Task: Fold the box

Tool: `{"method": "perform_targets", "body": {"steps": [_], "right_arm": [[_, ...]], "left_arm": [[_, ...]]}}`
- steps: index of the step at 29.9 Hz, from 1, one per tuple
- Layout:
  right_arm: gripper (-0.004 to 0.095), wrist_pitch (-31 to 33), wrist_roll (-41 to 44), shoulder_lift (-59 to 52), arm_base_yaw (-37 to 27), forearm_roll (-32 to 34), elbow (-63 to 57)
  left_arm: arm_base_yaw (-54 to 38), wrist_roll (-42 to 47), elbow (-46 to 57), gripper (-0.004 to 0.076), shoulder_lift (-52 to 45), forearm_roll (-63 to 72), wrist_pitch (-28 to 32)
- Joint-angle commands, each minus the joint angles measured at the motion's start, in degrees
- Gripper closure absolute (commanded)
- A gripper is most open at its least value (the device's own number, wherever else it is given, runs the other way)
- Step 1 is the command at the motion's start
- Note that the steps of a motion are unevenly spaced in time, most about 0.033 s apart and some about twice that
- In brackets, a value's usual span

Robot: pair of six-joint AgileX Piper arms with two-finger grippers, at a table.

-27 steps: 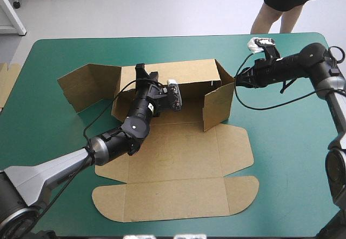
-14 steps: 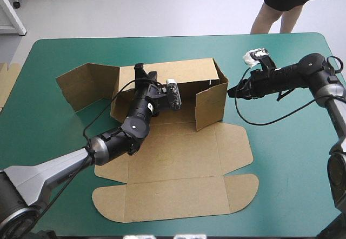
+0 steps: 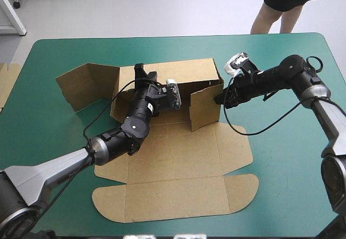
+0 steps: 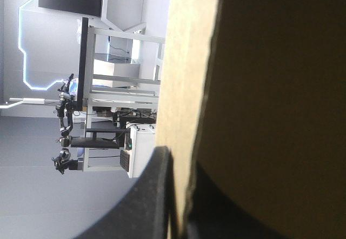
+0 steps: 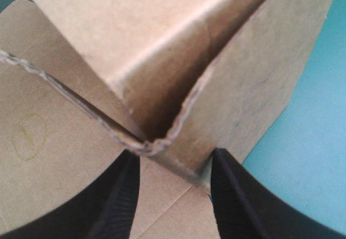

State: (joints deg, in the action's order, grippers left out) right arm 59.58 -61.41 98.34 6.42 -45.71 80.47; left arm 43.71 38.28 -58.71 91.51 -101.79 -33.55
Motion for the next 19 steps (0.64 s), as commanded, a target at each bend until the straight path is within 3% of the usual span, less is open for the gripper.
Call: {"method": "perform_targets", "body": {"steps": [1, 13, 19], "right_arm": [[0.0501, 0.5, 1.0, -3.0, 0.4, -2.3, 1.3], [0.0526, -6.9, 2.7, -3.8, 0.9, -9.4, -1.8], [0.0557, -16.5, -0.4, -7.6, 3.3, -12.6, -9.0]], "left_arm": [[-0.3, 1.8, -0.9, 0.0734, -1.4, 0.5, -1.6], [-0.3, 1.8, -0.9, 0.0734, -1.4, 0.5, -1.6], [-0.3, 1.8, -0.9, 0.0734, -1.4, 0.5, -1.5]]}}
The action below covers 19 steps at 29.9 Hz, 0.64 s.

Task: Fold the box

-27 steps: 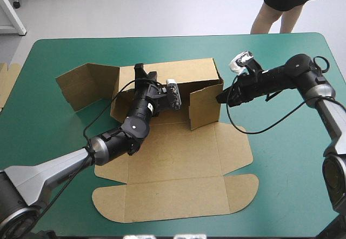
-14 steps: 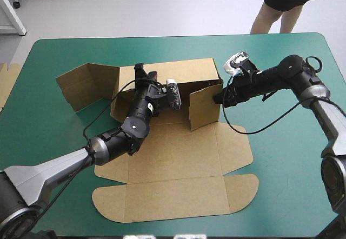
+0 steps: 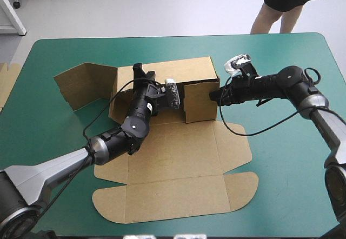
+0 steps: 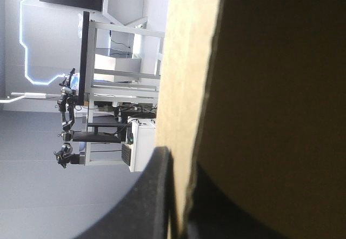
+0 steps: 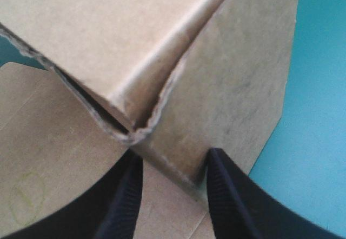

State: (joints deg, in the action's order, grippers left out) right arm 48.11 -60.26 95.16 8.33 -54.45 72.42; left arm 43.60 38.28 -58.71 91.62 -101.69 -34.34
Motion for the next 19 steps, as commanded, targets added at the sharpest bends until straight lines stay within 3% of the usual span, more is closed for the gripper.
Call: {"method": "perform_targets", "body": {"steps": [1, 6, 10, 14, 19], "right_arm": [[0.0557, -6.7, -1.6, -5.0, 1.9, -4.0, -1.5], [0.0557, -13.3, 2.3, -5.7, 6.6, -2.2, -2.0], [0.0557, -18.7, 10.9, -5.6, 9.3, 6.2, -2.0], [0.0557, -19.4, 14.2, -5.6, 9.4, 8.5, -2.0], [0.0543, -19.0, 11.2, -5.6, 9.4, 8.2, -2.0]], "left_arm": [[-0.2, 1.8, -0.9, 0.0734, -1.5, 0.4, -0.7], [-0.2, 1.8, -0.9, 0.0734, -1.5, 0.4, -0.7], [-0.2, 1.8, -0.9, 0.0734, -1.5, 0.4, -0.7], [-0.2, 1.8, -0.9, 0.0734, -1.5, 0.4, -0.5], [-0.1, 1.8, -0.9, 0.0734, -1.5, 0.4, 0.3]]}}
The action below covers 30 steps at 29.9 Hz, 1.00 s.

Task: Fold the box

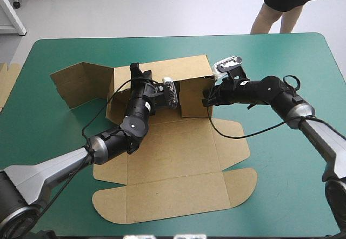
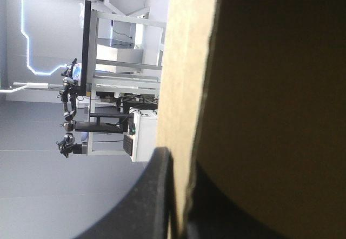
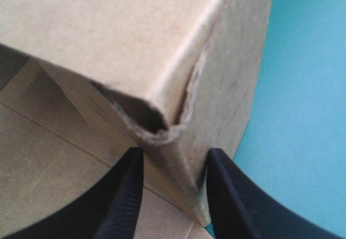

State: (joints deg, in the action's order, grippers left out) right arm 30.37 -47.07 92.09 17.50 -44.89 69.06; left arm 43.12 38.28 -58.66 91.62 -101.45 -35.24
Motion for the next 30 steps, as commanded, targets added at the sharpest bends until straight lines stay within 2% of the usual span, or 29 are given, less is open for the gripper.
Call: {"method": "perform_targets", "body": {"steps": [1, 6, 9, 15, 22, 30], "right_arm": [[0.0525, -1.0, -3.9, -2.5, 0.2, -2.4, 1.3], [0.0480, -0.2, -5.1, -2.5, 0.2, -9.0, 1.3], [0.0469, -0.2, -6.6, -2.4, 0.2, -9.1, 1.3], [0.0244, -2.9, -7.4, -2.4, 0.2, -9.3, 1.3], [0.0289, -4.5, -7.6, -1.6, 0.2, -9.8, 1.3], [0.0409, -4.5, -7.6, 0.0, 0.3, -11.5, 1.4]], "left_arm": [[0.3, 1.8, -0.9, 0.0734, -1.5, 0.1, 1.3], [0.3, 1.8, -0.9, 0.0734, -1.5, 0.1, 1.3], [0.3, 1.8, -0.9, 0.0734, -1.5, 0.1, 1.3], [0.3, 1.7, -0.9, 0.0734, -1.5, 0.1, 1.5], [0.3, 1.6, -0.9, 0.0734, -1.5, 0.1, 1.5], [0.3, 1.6, -0.9, 0.0734, -1.5, 0.1, 1.6]]}}
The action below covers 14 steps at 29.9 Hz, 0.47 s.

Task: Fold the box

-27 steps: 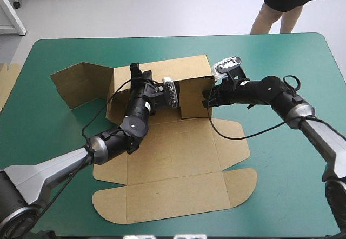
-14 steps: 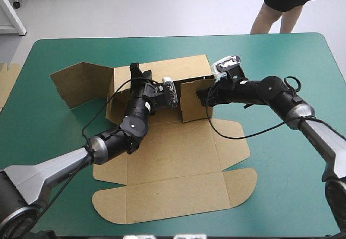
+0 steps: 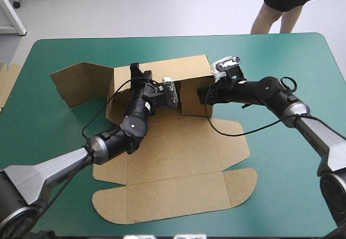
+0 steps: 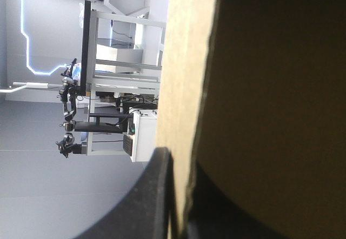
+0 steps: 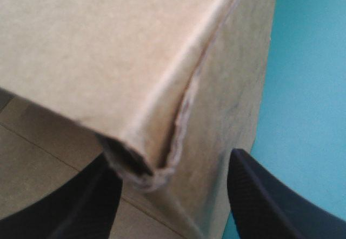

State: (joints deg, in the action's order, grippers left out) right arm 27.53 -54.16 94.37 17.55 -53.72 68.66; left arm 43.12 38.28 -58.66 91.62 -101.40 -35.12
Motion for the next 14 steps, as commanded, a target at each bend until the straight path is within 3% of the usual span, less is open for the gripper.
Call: {"method": "perform_targets", "body": {"steps": [1, 6, 14], "right_arm": [[0.0421, -2.2, -0.7, -2.2, 0.2, -3.1, 1.8], [0.0488, -3.4, -0.7, -1.9, 0.3, -3.4, 1.8], [0.0692, -3.4, -2.5, -1.8, 1.3, -3.5, 1.8]], "left_arm": [[0.3, 1.6, -0.9, 0.0734, -1.5, 0.1, 1.5], [0.3, 1.6, -0.9, 0.0734, -1.5, 0.1, 2.5], [0.3, 1.6, -1.4, 0.0734, -1.5, 0.1, 4.0]]}}
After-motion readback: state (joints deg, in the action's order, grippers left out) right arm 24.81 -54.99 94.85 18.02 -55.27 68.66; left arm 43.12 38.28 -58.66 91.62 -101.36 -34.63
